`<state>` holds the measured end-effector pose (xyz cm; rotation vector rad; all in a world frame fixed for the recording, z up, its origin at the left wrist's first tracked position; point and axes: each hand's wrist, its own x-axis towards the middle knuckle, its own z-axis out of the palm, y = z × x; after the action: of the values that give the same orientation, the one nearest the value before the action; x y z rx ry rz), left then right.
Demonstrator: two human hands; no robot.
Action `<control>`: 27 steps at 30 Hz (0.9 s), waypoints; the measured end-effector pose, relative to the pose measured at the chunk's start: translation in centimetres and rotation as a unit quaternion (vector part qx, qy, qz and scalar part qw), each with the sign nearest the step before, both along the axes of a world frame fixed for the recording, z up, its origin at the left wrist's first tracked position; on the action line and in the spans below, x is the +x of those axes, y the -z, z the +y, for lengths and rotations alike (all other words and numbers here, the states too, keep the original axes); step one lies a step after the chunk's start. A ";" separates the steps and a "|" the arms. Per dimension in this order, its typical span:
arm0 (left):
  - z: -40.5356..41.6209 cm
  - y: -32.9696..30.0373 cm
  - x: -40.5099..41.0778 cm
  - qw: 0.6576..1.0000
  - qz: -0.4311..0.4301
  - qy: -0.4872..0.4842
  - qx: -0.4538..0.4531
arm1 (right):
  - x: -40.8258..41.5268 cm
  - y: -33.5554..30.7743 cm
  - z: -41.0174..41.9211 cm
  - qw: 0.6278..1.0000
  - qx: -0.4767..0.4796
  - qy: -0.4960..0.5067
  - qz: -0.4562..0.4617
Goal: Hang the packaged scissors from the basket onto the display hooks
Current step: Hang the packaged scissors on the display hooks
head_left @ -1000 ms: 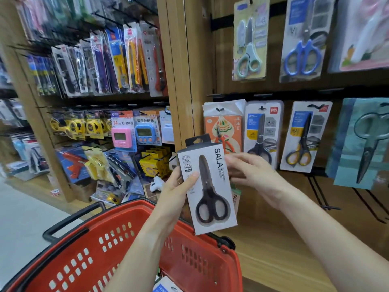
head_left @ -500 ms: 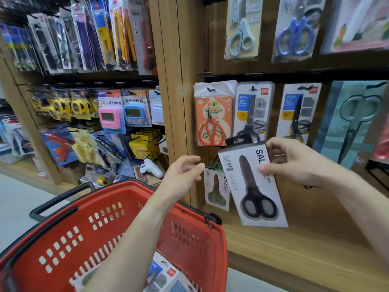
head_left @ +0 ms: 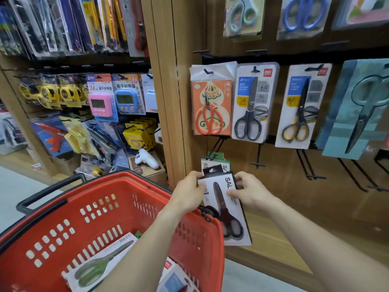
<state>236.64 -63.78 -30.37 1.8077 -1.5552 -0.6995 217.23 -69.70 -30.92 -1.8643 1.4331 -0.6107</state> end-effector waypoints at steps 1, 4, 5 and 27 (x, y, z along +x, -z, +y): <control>-0.4 0.2 0.1 1.000 0.000 -0.004 -0.002 | 0.4 0.6 -0.5 0.999 0.010 0.011 -0.032; -1.6 0.7 0.1 1.000 0.006 -0.012 -0.020 | 1.5 1.8 -1.5 0.994 0.029 0.046 -0.093; -1.8 0.8 0.0 1.000 0.009 -0.014 -0.023 | 1.9 1.9 -1.6 0.992 0.032 0.055 -0.111; -1.0 1.0 1.9 0.996 -0.039 0.015 -0.076 | 4.8 1.9 -2.7 0.970 0.038 0.242 0.002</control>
<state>238.57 -64.80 -31.41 1.7207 -1.6442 -0.5141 222.04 -72.39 -32.81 -1.4578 1.9026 -0.7689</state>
